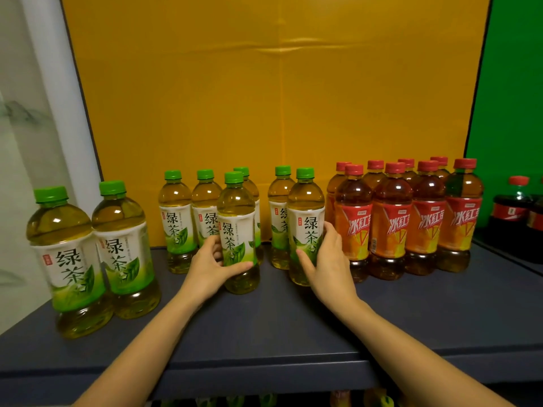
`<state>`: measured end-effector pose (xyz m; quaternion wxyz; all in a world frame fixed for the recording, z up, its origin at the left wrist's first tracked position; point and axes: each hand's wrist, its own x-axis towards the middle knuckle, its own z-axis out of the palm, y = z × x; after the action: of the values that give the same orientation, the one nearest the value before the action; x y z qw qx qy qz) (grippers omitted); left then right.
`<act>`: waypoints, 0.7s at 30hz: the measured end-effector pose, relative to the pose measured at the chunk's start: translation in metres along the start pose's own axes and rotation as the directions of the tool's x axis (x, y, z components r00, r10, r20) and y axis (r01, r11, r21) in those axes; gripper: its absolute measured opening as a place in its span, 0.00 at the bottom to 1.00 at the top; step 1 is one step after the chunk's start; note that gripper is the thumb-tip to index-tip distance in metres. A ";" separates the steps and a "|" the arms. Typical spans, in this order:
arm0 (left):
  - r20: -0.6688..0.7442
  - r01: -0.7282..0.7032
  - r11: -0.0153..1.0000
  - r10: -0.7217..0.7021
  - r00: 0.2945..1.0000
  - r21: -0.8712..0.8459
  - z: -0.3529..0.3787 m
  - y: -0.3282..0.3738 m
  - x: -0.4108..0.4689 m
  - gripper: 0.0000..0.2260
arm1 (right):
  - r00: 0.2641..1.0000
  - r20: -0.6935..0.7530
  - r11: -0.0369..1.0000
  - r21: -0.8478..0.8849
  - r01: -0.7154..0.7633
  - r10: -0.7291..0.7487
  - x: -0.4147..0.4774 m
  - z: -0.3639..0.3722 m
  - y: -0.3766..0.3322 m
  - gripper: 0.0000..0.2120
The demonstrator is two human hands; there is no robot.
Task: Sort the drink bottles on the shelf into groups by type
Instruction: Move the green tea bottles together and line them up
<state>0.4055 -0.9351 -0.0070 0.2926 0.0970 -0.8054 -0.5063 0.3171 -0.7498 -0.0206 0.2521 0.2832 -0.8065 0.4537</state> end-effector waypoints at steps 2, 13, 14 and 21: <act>-0.006 -0.008 1.000 0.008 1.000 0.000 0.002 0.000 0.001 0.33 | 0.998 0.054 0.998 0.053 -0.035 0.032 0.001 0.002 -0.001 0.37; -0.041 -0.051 0.998 0.049 0.998 -0.047 0.009 -0.017 0.008 0.28 | 0.986 0.163 0.997 0.072 -0.042 0.029 0.013 0.016 0.001 0.37; -0.045 -0.050 0.997 0.048 0.998 -0.055 0.009 -0.018 0.008 0.27 | 0.983 0.184 0.996 0.082 -0.037 0.021 0.013 0.017 0.000 0.36; -0.124 -0.092 0.995 0.085 0.989 -0.049 0.012 -0.019 0.007 0.26 | 0.965 0.253 0.985 0.168 0.024 -0.067 0.014 0.020 0.001 0.33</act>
<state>0.3903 -0.9380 -0.0246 0.3658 0.0839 -0.7756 -0.5076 0.3035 -0.7696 -0.0214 0.1315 0.3780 -0.7856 0.4718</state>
